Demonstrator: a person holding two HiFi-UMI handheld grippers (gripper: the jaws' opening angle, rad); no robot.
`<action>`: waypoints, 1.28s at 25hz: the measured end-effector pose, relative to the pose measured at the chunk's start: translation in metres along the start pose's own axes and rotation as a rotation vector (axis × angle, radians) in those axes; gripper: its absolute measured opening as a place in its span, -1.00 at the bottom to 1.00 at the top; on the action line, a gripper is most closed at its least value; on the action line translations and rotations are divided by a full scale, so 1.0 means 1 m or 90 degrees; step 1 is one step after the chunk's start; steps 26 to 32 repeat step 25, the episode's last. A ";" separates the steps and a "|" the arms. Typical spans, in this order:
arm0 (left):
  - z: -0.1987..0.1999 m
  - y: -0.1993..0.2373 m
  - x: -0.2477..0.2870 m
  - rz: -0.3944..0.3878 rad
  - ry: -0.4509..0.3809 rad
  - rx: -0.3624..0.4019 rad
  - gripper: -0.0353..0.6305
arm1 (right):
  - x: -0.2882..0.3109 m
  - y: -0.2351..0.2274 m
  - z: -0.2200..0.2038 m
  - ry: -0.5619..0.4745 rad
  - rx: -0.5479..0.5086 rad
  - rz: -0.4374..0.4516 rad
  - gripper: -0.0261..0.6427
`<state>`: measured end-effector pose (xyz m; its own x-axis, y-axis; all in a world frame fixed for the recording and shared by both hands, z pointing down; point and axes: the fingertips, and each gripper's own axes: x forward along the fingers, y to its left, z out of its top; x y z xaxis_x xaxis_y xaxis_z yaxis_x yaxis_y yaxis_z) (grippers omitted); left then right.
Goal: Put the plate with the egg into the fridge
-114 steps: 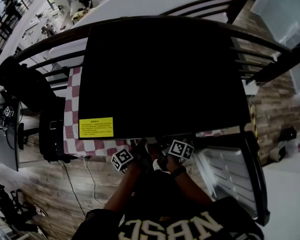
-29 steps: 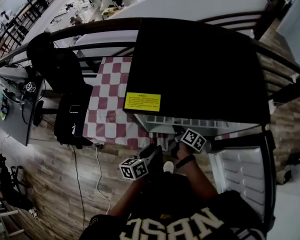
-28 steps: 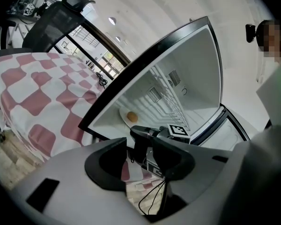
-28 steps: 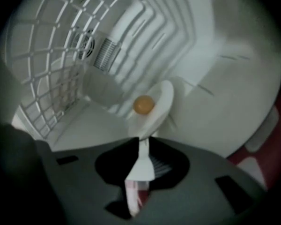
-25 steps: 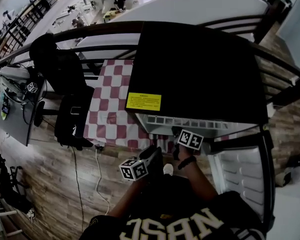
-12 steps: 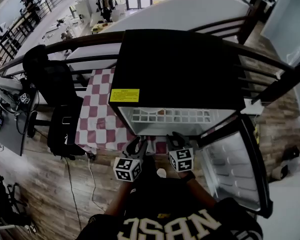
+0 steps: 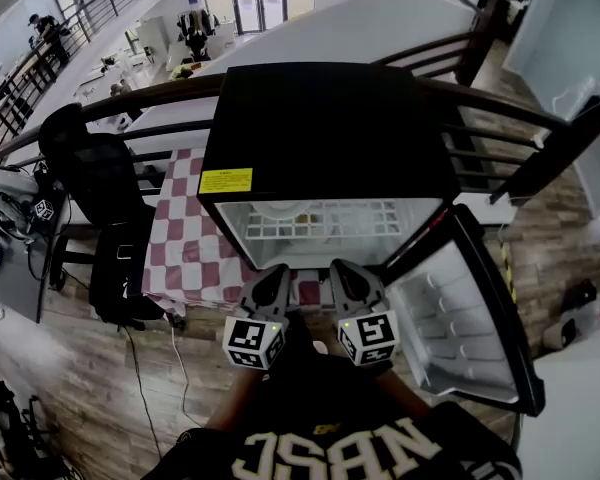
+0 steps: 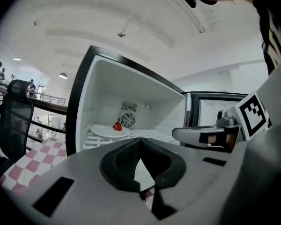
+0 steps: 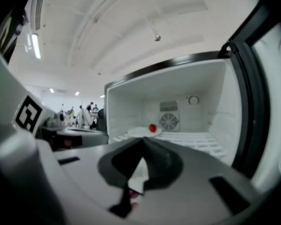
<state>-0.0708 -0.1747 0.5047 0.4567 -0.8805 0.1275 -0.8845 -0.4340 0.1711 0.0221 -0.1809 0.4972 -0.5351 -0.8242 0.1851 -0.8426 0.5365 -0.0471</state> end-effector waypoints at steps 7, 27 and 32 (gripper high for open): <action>0.028 -0.005 -0.005 -0.005 -0.038 0.022 -0.83 | -0.005 -0.009 0.024 -0.025 -0.011 -0.029 -0.86; 0.054 -0.009 -0.003 0.005 -0.039 0.022 -0.83 | -0.029 -0.043 0.055 -0.041 0.000 -0.055 -0.86; 0.054 -0.009 -0.003 0.005 -0.039 0.022 -0.83 | -0.029 -0.043 0.055 -0.041 0.000 -0.055 -0.86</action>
